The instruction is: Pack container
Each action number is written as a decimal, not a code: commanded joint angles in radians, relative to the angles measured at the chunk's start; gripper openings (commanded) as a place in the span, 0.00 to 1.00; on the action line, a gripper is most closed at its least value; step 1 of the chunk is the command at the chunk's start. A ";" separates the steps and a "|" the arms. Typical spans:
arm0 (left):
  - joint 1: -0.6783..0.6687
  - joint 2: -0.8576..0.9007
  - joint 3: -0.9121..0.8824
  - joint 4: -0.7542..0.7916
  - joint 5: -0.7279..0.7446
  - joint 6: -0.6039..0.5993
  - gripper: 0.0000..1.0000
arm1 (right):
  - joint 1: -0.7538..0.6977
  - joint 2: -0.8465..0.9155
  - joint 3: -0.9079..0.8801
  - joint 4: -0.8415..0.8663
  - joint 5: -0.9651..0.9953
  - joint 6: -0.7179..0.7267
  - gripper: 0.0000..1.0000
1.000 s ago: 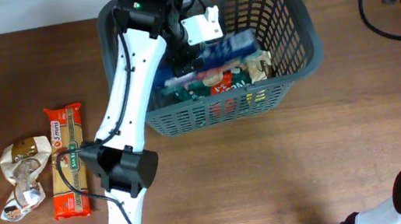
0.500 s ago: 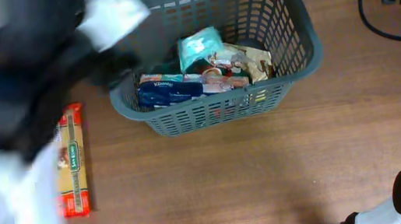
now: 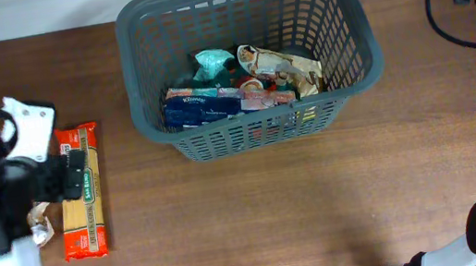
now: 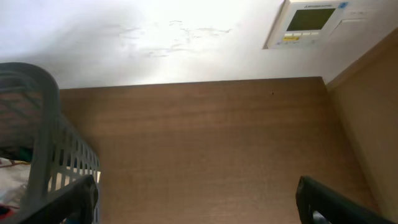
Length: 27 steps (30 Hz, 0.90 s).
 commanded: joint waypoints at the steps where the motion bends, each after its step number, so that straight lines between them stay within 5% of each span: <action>1: 0.063 0.050 -0.174 0.070 0.009 -0.140 0.99 | -0.006 0.000 -0.003 0.002 0.009 0.005 0.99; 21: 0.144 0.721 -0.237 0.275 0.048 -0.156 0.98 | -0.006 0.000 -0.003 0.002 0.009 0.005 0.99; 27: 0.152 0.815 -0.237 0.327 0.030 -0.156 0.73 | -0.006 0.000 -0.003 0.002 0.009 0.005 0.99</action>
